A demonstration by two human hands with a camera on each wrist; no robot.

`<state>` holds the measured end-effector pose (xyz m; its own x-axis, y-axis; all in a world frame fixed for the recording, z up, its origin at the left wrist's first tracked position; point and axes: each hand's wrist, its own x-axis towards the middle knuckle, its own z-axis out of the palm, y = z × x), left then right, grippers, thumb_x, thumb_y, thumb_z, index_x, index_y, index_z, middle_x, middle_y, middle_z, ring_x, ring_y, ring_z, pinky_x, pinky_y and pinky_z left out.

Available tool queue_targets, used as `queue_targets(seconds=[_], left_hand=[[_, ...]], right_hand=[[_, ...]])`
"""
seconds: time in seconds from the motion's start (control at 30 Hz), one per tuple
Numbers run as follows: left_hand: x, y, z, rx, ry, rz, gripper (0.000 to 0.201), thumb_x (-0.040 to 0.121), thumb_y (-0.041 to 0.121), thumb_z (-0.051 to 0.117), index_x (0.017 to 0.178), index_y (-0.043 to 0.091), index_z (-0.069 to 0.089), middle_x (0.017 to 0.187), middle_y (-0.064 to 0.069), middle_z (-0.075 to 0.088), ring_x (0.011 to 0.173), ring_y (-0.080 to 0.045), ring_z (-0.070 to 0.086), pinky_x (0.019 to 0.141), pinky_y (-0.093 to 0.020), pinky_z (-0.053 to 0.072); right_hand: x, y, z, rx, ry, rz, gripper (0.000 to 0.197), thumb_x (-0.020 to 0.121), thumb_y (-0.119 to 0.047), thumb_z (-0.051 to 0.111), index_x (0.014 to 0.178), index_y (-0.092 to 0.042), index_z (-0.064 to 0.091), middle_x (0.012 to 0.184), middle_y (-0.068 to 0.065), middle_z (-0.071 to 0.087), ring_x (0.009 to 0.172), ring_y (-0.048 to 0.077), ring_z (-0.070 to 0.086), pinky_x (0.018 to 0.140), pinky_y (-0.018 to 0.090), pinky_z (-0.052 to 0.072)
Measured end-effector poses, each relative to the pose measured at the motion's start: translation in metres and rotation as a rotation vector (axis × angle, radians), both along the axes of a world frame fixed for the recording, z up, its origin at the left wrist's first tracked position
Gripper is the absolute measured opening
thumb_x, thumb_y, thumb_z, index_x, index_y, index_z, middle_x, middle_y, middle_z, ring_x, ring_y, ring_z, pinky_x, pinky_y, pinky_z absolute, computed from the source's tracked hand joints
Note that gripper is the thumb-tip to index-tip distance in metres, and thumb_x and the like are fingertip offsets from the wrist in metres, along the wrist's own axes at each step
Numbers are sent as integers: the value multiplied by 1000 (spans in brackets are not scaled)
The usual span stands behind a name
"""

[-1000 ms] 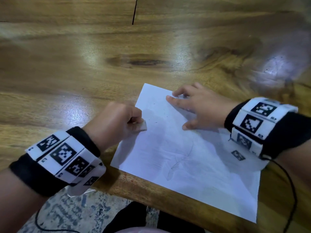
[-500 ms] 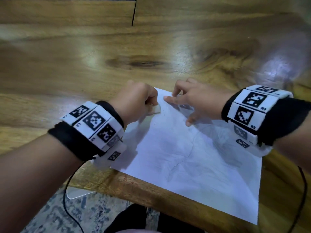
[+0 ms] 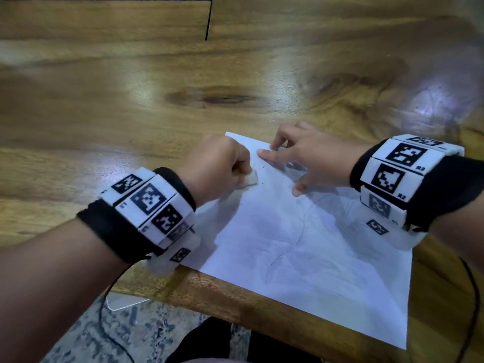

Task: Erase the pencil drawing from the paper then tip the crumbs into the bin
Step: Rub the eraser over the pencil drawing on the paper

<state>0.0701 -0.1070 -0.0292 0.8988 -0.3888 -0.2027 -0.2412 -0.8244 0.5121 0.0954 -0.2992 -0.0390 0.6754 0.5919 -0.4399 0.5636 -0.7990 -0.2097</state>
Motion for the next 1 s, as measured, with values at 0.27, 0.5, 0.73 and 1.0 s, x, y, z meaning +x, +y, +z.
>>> queue_targets(seconds=[0.27, 0.5, 0.73, 1.0], left_hand=[[-13, 13, 7, 54, 106, -154, 11, 69, 23, 75, 73, 13, 69, 64, 12, 60, 60, -1, 53, 55, -5, 35], [-17, 7, 0, -1, -13, -139, 17, 67, 26, 73, 66, 11, 67, 68, -4, 67, 65, -22, 57, 54, -23, 32], [-7, 5, 5, -13, 79, -67, 11, 69, 20, 76, 72, 12, 70, 72, -3, 70, 66, -15, 57, 55, -11, 35], [-20, 8, 7, 75, 209, -206, 11, 67, 23, 77, 69, 16, 69, 61, 14, 58, 60, -4, 53, 55, -6, 35]], right_hand=[[1, -5, -2, 49, -4, 7, 86, 72, -33, 77, 143, -39, 29, 129, -9, 33, 107, 12, 27, 92, 29, 38], [2, -5, -5, 56, -20, 24, 85, 72, -38, 76, 143, -39, 30, 128, -7, 33, 99, 8, 19, 92, 30, 39], [1, -4, -5, 41, -33, 26, 86, 71, -37, 76, 143, -39, 29, 128, -6, 33, 100, 9, 21, 92, 34, 39], [0, -5, -4, 9, -52, 52, 85, 75, -39, 73, 145, -40, 24, 133, -6, 29, 107, 14, 25, 88, 23, 33]])
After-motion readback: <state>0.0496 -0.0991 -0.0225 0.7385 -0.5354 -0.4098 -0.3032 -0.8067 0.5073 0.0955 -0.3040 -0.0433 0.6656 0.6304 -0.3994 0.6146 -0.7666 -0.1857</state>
